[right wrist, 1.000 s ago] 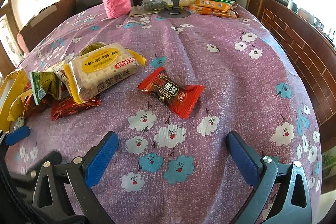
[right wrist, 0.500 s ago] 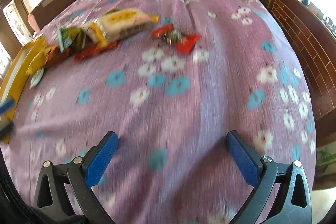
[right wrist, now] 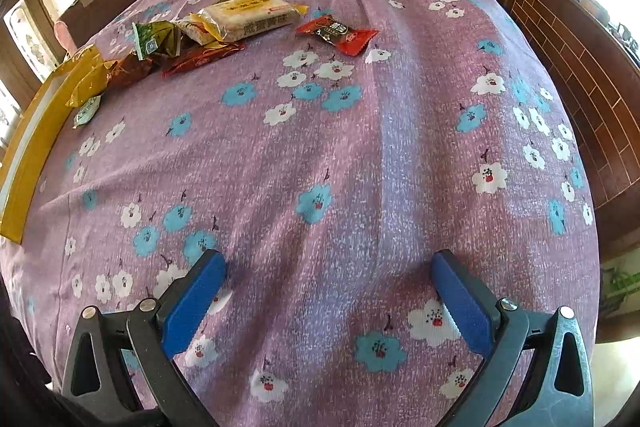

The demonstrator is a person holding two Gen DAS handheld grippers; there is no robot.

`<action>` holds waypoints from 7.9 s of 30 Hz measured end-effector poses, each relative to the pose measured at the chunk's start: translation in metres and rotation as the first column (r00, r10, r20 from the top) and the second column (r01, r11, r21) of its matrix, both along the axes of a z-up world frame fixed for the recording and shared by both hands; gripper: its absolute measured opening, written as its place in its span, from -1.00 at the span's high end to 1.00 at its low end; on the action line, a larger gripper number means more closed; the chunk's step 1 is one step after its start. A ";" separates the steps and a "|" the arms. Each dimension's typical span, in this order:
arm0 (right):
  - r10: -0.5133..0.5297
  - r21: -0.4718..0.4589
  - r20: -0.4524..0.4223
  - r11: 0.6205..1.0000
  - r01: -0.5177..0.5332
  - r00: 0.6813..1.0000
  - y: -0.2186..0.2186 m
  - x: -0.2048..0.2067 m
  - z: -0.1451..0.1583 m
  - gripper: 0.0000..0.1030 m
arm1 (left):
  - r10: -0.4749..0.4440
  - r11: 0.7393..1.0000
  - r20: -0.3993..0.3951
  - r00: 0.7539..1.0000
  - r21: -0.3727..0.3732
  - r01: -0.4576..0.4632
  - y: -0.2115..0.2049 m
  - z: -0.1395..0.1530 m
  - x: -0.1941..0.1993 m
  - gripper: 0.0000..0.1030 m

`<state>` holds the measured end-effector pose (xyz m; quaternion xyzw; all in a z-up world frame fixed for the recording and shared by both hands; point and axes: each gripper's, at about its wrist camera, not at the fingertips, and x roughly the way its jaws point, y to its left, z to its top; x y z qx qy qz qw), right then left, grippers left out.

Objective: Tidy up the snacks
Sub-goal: 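Grasp the yellow cracker packet with the left tool while the right tool grasps the red candy, then carry the yellow packet and red candy into the tray with both tools, then open both tools over the tray and withdraw toward the snack pile, then grasp the green-white small packet with the left tool while the right tool grasps the red-gold cake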

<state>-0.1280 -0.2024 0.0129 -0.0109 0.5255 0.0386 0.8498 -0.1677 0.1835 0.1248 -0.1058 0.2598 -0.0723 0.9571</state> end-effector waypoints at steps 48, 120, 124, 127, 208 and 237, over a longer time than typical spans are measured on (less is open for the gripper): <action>0.126 0.059 0.155 0.989 -0.136 0.980 0.016 0.167 0.010 0.26 | -0.297 0.876 -0.493 0.818 0.199 0.439 -0.088 -0.095 0.178 0.16; 0.372 0.383 0.246 0.811 -0.442 0.895 0.169 0.029 0.093 0.34 | -0.132 0.981 -0.221 0.966 0.113 0.160 0.019 -0.015 0.060 0.27; 0.453 0.427 0.236 0.747 -0.510 0.860 0.229 0.024 0.094 0.34 | 0.005 0.991 -0.269 0.963 0.132 0.032 0.074 -0.031 0.043 0.26; 0.508 0.443 0.224 0.707 -0.551 0.832 0.275 0.022 0.089 0.35 | 0.104 0.988 -0.313 0.944 0.138 -0.063 0.114 -0.050 0.035 0.26; 0.330 0.155 -0.026 0.934 -0.322 0.944 0.162 0.100 0.007 0.37 | -0.192 0.981 -0.288 0.938 -0.078 0.177 -0.004 -0.054 0.014 -0.43; 0.440 0.124 0.168 0.878 -0.462 0.882 0.147 0.059 0.003 0.04 | -0.337 0.817 -0.485 0.807 0.275 0.506 -0.113 -0.108 0.117 0.56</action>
